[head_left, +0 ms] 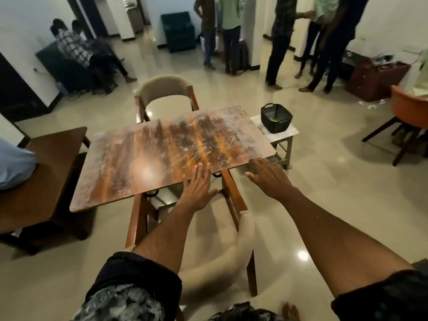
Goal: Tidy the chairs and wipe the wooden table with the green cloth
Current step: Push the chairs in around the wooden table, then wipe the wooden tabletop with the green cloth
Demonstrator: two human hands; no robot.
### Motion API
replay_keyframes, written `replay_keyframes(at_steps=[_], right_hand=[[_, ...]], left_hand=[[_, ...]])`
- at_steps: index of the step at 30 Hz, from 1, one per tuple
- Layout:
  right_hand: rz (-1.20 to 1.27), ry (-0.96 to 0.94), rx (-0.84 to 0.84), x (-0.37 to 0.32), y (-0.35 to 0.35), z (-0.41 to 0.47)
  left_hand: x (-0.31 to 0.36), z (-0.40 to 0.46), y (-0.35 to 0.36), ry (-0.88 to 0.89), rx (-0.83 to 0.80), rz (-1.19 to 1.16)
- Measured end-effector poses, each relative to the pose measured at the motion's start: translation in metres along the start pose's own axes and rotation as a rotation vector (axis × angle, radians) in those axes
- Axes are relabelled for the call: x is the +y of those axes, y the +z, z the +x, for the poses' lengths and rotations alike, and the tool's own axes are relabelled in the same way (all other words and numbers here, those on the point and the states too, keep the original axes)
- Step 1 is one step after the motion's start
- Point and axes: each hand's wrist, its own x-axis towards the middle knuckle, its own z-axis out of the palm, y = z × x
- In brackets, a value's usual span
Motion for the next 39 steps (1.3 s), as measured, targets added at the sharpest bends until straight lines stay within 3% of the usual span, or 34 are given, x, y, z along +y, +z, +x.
replay_keyframes(at_steps=[6, 17, 23, 39], right_hand=[[-0.034, 0.058, 0.021, 0.1, -0.013, 0.018], [0.017, 0.096, -0.079, 0.297, -0.018, 0.044], [0.056, 0.078, -0.094, 0.357, -0.017, 0.077], [0.003, 0.122, -0.122, 0.48, -0.004, 0.184]], left_hand=[[0.06, 0.084, 0.022, 0.086, 0.007, -0.019], [0.221, 0.208, 0.057, 0.028, -0.049, -0.027], [0.249, 0.244, 0.061, -0.041, -0.073, 0.066], [0.287, 0.419, 0.067, -0.059, -0.112, 0.004]])
